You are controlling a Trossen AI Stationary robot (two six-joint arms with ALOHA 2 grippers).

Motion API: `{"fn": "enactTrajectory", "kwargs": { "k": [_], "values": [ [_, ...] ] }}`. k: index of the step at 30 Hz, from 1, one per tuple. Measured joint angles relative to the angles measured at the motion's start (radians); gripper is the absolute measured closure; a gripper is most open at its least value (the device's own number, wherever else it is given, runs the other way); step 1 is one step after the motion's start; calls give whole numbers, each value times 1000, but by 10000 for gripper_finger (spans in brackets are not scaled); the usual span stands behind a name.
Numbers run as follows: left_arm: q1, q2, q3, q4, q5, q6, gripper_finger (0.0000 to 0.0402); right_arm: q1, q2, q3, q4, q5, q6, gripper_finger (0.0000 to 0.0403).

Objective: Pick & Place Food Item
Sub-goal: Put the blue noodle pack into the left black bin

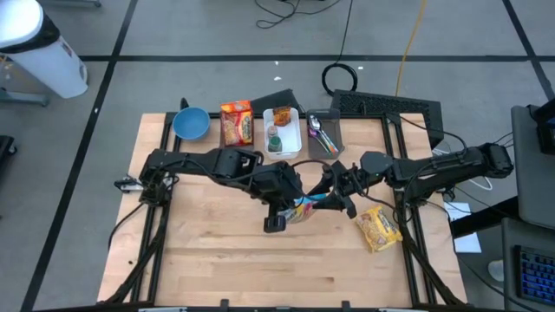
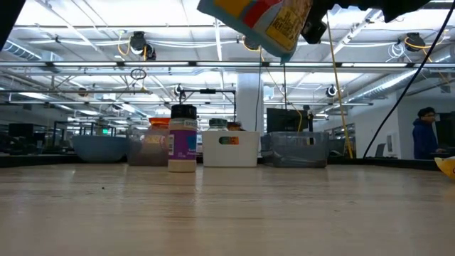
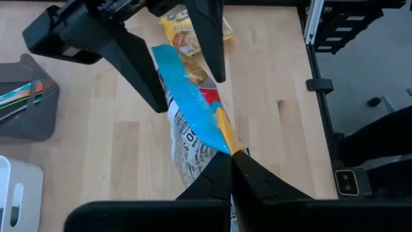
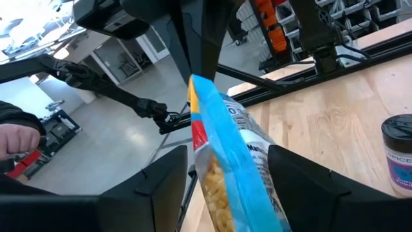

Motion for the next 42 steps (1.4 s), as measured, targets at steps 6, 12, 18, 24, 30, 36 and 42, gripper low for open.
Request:
{"fn": "enactTrajectory", "kwargs": {
  "k": [6,12,18,24,30,36,42],
  "values": [
    [1,0,0,-18,-5,0,401,0,0,0,22,-1,0,218],
    [6,0,0,-46,-19,-10,401,0,0,0,25,-24,-1,249],
    [17,0,0,-47,-19,-11,401,0,0,0,24,-27,0,271],
    [27,0,0,-46,-19,-11,400,0,0,0,-2,-27,0,281],
    [32,0,0,-43,-19,-10,400,0,0,0,-16,-27,-3,283],
    [32,0,0,-36,-19,-9,400,0,0,0,-56,-27,-10,288],
    [32,0,0,-21,-19,-8,400,0,0,0,-58,-26,-19,324]
  ]
}}
